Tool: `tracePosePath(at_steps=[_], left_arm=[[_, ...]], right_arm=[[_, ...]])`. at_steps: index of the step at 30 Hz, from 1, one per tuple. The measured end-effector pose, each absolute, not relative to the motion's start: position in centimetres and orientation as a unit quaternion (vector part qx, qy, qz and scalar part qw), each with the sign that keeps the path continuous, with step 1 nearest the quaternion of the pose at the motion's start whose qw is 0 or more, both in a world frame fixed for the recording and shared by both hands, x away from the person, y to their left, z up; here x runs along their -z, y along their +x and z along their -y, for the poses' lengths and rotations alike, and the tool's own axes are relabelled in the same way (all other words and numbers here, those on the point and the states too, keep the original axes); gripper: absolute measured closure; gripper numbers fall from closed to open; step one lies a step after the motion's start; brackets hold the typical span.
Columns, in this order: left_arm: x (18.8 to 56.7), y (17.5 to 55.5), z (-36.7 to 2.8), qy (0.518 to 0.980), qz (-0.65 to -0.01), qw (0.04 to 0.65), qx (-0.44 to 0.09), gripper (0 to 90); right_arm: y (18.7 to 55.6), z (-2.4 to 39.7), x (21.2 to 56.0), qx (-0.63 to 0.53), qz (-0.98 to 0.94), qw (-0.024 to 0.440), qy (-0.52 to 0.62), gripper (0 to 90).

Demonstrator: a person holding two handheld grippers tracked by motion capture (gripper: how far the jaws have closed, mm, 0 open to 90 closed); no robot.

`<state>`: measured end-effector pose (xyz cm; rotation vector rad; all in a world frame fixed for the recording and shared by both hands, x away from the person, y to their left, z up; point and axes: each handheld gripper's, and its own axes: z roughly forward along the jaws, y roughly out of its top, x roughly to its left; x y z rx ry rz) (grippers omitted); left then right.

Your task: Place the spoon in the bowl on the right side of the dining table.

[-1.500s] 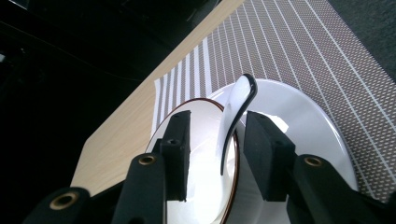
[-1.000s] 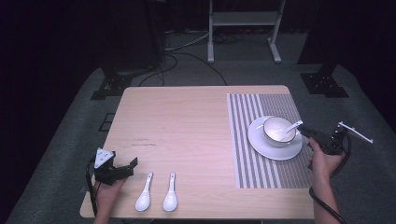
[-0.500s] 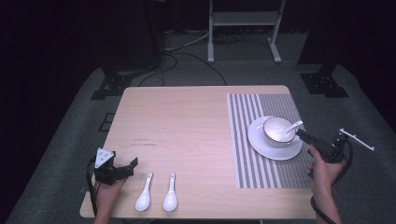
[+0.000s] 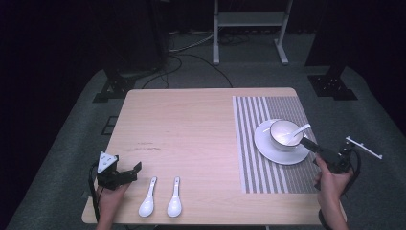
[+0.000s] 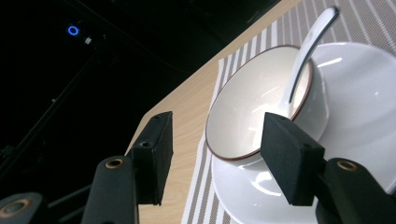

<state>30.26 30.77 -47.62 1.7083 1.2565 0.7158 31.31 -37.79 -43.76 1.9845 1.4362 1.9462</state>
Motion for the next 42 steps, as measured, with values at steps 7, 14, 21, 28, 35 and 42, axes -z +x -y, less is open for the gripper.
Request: tracePosePath(at_steps=[7, 14, 21, 28, 35, 42], left_arm=[[47.6, 30.2, -30.8, 0.687, -0.504, 0.437, -0.288, 0.5], [47.6, 30.2, -30.8, 0.688, -0.503, 0.436, -0.287, 0.5], [47.6, 30.2, -30.8, 0.687, -0.504, 0.437, -0.288, 0.6], [47.6, 30.2, -30.8, 0.688, -0.504, 0.436, -0.288, 0.5], [47.6, 30.2, -30.8, 0.688, -0.504, 0.436, -0.288, 0.5], [47.6, 30.2, -30.8, 0.688, -0.503, 0.436, -0.288, 0.6]], right_arm=[[30.6, 36.9, 44.2, -0.626, -0.467, -0.003, 0.624, 41.9], [30.1, 36.3, 44.6, -0.627, -0.473, -0.011, 0.619, 41.6], [29.8, 35.8, 44.7, -0.630, -0.478, -0.017, 0.611, 41.3], [29.5, 35.3, 44.8, -0.631, -0.486, -0.023, 0.604, 40.9], [29.0, 34.8, 45.1, -0.631, -0.492, -0.028, 0.599, 40.8], [28.6, 34.3, 45.4, -0.629, -0.499, -0.032, 0.595, 40.7]])
